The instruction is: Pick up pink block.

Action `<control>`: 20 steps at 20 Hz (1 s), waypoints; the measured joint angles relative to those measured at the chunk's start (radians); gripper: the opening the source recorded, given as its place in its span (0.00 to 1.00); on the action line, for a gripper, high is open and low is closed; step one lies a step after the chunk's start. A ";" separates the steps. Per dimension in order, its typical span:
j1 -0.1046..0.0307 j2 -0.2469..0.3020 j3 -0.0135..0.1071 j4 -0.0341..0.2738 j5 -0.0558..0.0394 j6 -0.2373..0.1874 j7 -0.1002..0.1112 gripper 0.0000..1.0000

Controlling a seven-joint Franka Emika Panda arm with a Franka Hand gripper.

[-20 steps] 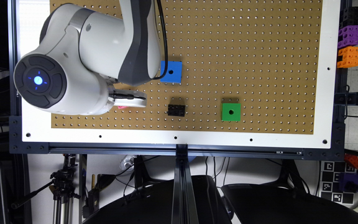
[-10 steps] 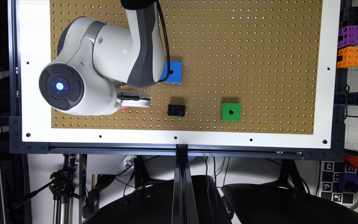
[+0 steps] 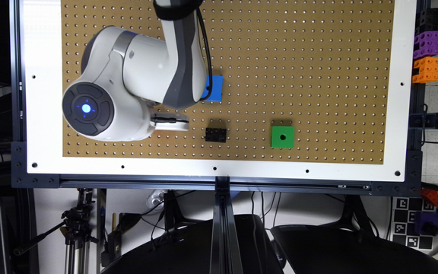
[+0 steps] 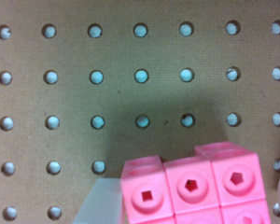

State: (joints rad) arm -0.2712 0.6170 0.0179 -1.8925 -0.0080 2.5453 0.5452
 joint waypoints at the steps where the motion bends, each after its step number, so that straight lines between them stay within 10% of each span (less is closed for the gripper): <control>1: 0.000 0.001 0.000 0.000 0.0000 0.001 0.000 1.00; 10: 0.000 0.008 0.000 0.003 -0.0001 0.005 0.000 1.00; 11: 0.000 0.007 0.000 0.003 0.0000 0.005 0.000 0.00; 20: 0.000 0.007 0.000 0.003 0.0000 0.004 0.000 0.00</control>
State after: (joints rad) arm -0.2716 0.6241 0.0184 -1.8900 -0.0080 2.5494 0.5453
